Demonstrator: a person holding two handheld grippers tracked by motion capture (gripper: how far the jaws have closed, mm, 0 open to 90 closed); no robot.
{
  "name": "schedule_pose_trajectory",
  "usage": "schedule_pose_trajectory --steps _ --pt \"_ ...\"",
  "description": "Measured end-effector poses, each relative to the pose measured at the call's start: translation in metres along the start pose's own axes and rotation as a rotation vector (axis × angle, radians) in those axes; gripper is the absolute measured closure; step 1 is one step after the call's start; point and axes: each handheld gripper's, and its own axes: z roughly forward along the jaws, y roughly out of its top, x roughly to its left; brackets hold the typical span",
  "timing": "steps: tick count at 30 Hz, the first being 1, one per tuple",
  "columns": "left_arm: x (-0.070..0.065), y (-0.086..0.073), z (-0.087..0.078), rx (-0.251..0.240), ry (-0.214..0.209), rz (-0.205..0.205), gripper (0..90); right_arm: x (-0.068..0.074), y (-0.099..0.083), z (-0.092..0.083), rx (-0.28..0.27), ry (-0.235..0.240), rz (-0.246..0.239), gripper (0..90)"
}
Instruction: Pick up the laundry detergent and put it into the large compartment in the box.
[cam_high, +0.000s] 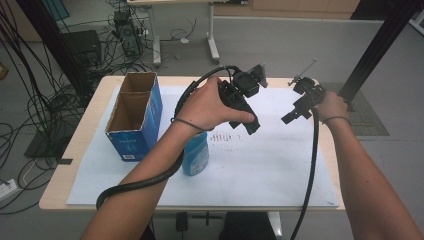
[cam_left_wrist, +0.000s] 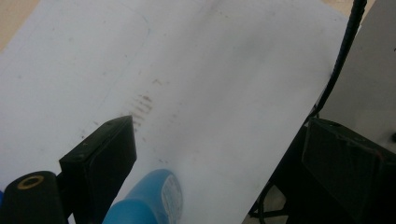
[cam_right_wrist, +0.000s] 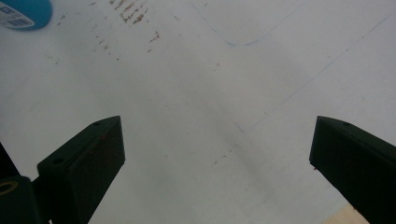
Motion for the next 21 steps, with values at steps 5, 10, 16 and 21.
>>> schedule_pose_trajectory --steps 5,10,16,21 --pt "0.0009 0.0002 -0.0011 -0.001 0.001 -0.001 10.3 -0.0016 -0.0009 -0.0001 0.000 0.001 0.003 3.1" --pt "0.0023 -0.0004 -0.0022 -0.001 0.002 -0.002 10.3 -0.0023 -0.0006 0.0008 -0.002 0.003 0.007 3.2" --pt "0.0029 -0.0009 -0.0036 0.002 -0.011 0.004 10.3 -0.0028 -0.0008 0.0005 -0.008 0.005 0.003 3.1" --pt "0.0046 -0.0002 -0.0053 0.002 -0.010 0.005 10.3 -0.0042 -0.0032 0.0000 -0.013 0.009 0.012 3.1"
